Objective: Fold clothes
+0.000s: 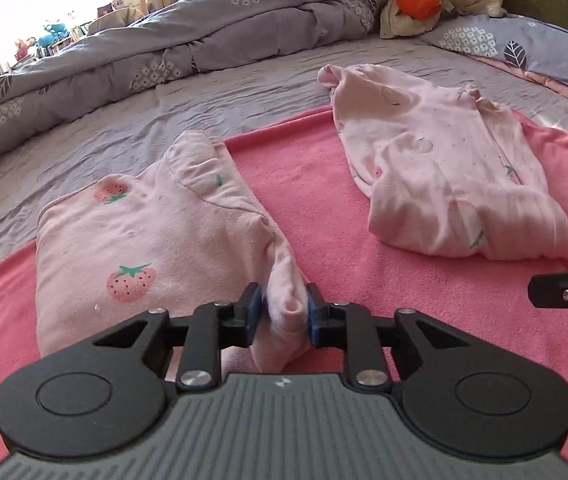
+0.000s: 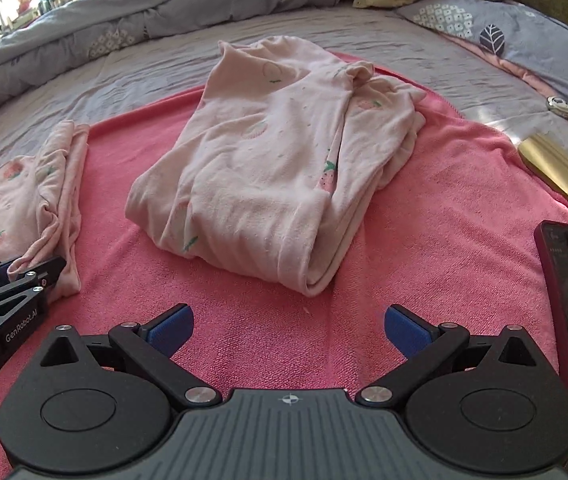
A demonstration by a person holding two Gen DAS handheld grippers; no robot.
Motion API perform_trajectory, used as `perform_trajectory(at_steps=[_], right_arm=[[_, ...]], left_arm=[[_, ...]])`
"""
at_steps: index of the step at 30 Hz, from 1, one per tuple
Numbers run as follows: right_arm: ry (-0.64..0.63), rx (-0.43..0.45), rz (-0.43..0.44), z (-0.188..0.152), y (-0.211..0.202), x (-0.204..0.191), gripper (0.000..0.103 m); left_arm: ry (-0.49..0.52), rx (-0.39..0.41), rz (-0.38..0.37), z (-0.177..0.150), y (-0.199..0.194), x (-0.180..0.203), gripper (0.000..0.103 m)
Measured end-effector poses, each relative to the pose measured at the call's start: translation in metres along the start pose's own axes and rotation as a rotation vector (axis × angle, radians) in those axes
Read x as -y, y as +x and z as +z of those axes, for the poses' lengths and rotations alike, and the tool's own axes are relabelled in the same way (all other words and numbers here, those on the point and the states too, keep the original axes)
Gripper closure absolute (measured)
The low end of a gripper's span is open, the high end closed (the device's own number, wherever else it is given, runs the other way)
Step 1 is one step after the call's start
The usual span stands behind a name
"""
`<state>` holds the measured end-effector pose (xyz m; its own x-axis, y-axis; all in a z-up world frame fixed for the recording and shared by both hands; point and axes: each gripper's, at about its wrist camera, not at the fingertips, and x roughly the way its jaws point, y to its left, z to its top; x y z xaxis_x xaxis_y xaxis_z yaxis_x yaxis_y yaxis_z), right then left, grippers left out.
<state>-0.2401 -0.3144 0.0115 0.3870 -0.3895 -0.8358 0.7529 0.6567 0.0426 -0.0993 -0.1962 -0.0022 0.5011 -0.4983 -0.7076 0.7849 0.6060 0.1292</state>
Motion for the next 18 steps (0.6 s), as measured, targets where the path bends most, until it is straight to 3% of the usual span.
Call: perform_trajectory(at_steps=[1, 3, 4, 6, 8, 11, 14, 17, 18], right_arm=[[-0.003, 0.004, 0.001, 0.002, 0.0, 0.001, 0.0], [-0.009, 0.017, 0.0, 0.007, -0.001, 0.002, 0.0], [-0.01, 0.023, -0.002, 0.009, -0.001, 0.002, 0.0], [-0.01, 0.041, -0.006, 0.015, -0.001, 0.004, 0.0], [-0.031, 0.068, 0.006, 0.023, -0.002, 0.001, 0.0], [-0.121, 0.124, 0.102, 0.036, -0.003, -0.021, 0.0], [-0.252, 0.173, 0.216, 0.043, 0.004, -0.065, 0.0], [-0.377, 0.183, 0.285, 0.042, 0.021, -0.113, 0.0], [-0.422, 0.158, 0.261, 0.039, 0.032, -0.125, 0.0]], left_arm=[[0.0, -0.008, -0.014, 0.003, -0.002, 0.0, 0.043], [-0.014, -0.014, -0.105, 0.011, -0.005, 0.0, 0.029], [-0.024, -0.008, -0.157, 0.014, -0.009, 0.0, 0.027], [-0.021, 0.009, -0.189, 0.015, -0.025, -0.002, 0.022], [-0.034, 0.039, -0.116, 0.014, -0.041, -0.014, 0.022], [-0.08, 0.075, 0.042, 0.007, -0.052, -0.052, 0.018], [-0.041, 0.002, 0.166, -0.006, -0.03, -0.079, 0.017], [0.078, -0.115, 0.198, -0.027, -0.004, -0.081, 0.016], [0.099, -0.13, 0.199, -0.033, -0.003, -0.081, 0.016]])
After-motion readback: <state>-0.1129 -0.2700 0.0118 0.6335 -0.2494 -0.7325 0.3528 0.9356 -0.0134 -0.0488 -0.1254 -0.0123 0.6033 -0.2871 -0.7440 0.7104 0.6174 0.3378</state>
